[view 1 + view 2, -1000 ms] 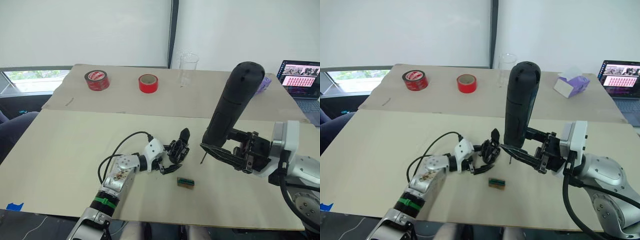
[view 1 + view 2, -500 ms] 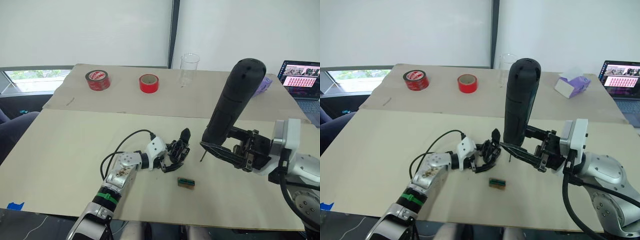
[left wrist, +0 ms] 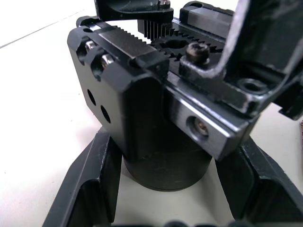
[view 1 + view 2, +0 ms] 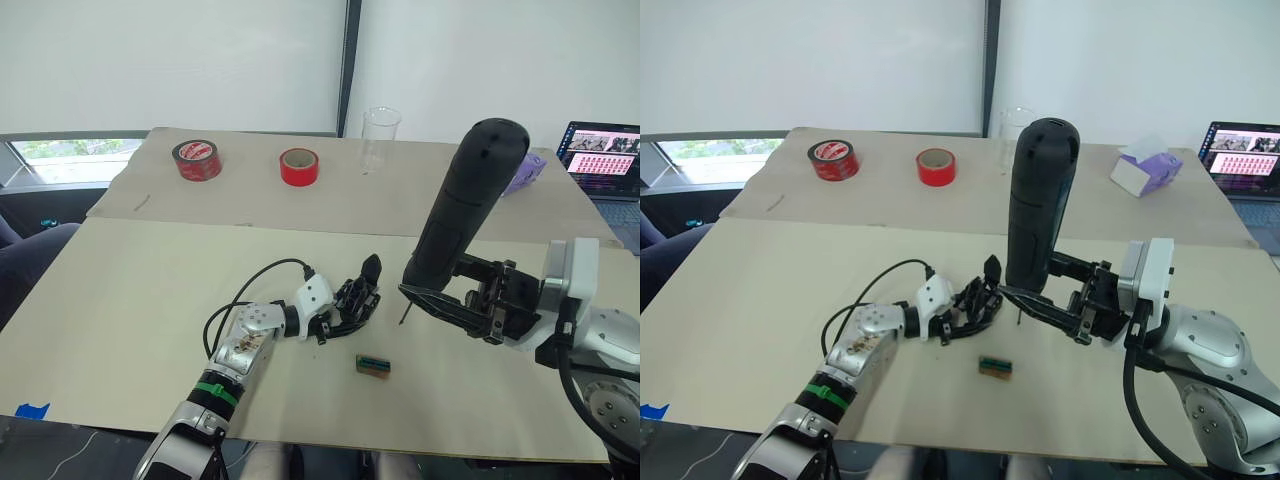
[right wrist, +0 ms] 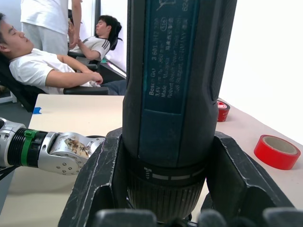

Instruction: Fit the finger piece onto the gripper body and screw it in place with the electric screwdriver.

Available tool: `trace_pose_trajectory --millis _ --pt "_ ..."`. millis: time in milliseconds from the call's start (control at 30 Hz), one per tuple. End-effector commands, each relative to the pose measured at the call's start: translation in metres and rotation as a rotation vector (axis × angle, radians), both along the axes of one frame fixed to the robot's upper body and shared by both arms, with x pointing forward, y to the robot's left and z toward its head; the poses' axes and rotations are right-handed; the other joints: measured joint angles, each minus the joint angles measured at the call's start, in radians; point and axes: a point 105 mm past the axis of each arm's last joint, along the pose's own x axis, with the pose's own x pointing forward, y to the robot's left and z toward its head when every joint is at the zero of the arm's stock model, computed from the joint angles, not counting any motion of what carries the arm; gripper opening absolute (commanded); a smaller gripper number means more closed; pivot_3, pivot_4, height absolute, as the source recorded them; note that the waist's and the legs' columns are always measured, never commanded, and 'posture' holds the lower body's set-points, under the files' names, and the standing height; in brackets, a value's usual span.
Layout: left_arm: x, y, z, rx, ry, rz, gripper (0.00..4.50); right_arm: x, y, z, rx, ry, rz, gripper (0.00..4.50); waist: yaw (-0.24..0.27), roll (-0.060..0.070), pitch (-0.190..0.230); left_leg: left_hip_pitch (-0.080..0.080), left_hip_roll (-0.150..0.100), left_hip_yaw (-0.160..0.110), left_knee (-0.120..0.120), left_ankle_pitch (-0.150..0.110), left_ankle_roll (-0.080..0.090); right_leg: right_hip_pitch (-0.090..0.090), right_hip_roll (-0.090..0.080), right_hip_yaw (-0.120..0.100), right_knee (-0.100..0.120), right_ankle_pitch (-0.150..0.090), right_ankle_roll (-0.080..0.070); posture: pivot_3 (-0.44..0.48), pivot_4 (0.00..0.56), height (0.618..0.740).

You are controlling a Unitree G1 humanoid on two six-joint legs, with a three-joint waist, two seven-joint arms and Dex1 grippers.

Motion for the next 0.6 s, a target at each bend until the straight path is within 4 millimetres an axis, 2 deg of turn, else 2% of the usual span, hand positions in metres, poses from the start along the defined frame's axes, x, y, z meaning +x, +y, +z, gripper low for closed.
trace_pose_trajectory --millis 33,300,600 --pt "-0.007 -0.005 -0.011 0.027 0.029 -0.026 2.29 -0.005 0.0 0.023 0.02 -0.081 0.011 1.91 -0.001 0.0 0.0 0.0 0.0 0.0 0.0 0.0 0.0 0.0 0.0 0.0 0.0 0.0 0.0 0.0 0.15 0.74" --pt "-0.008 -0.001 -0.013 0.042 0.037 -0.023 2.29 0.001 0.017 0.058 0.08 -0.089 0.074 1.91 -0.003 0.0 0.0 -0.001 0.0 -0.001 0.0 0.0 0.0 -0.001 0.0 0.0 0.0 0.001 -0.002 0.0 0.15 0.74" --pt "-0.009 0.002 -0.015 0.051 0.047 -0.025 2.29 0.013 0.034 0.077 0.127 -0.083 0.115 1.91 -0.005 0.0 0.0 -0.002 0.0 -0.001 0.0 0.0 0.0 -0.001 0.0 -0.001 0.0 0.001 -0.002 0.0 0.15 0.74"
